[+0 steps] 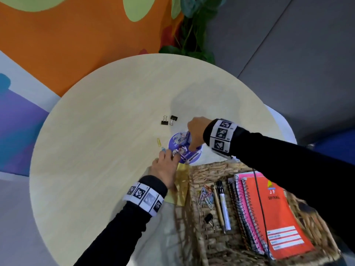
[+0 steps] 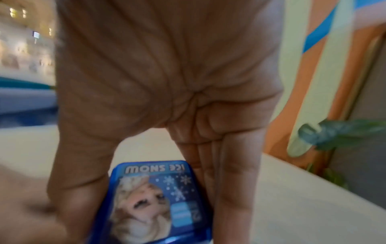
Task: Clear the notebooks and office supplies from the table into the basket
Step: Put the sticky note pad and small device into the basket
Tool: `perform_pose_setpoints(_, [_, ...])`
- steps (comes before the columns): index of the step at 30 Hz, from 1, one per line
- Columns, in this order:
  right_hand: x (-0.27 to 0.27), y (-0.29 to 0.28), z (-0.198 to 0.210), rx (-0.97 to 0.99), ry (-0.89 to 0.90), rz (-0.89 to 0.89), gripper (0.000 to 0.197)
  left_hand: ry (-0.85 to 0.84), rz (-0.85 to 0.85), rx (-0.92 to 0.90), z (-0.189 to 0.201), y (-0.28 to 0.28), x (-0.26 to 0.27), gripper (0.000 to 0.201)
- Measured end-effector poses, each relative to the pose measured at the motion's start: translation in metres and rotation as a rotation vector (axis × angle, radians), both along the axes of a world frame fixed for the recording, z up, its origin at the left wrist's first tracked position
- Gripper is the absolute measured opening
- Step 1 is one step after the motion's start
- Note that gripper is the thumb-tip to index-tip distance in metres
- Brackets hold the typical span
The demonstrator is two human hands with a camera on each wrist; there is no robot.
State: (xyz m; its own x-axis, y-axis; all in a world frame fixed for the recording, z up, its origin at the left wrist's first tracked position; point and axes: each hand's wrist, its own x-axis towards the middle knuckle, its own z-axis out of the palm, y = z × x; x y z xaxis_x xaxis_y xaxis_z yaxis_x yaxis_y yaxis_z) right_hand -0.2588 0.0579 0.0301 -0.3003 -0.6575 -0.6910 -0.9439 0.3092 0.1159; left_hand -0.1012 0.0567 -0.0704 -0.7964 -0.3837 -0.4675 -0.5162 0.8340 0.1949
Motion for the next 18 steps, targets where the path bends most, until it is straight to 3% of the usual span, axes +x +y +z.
perform_pose_setpoints(4, [-0.005,0.043,0.058,-0.265,-0.036,-0.174,0.04,-0.057,-0.056,-0.029,0.007,0.0,-0.008,0.108])
perform_pose_setpoints(8, [0.015,0.117,0.082,-0.33,-0.109,-0.25,0.028,-0.104,-0.078,-0.041,0.009,0.001,-0.013,0.107])
perform_pose_setpoints(11, [0.043,0.164,0.066,-0.198,-0.179,-0.214,0.034,-0.112,-0.06,-0.017,0.009,0.0,-0.016,0.097])
perform_pose_setpoints(16, [0.094,0.199,0.016,0.162,-0.264,-0.039,0.037,-0.054,-0.003,0.127,0.018,-0.009,-0.009,0.047])
perform_pose_setpoints(18, [0.108,0.199,0.001,0.25,-0.283,0.036,0.042,-0.003,0.076,0.181,0.03,-0.014,-0.001,0.035])
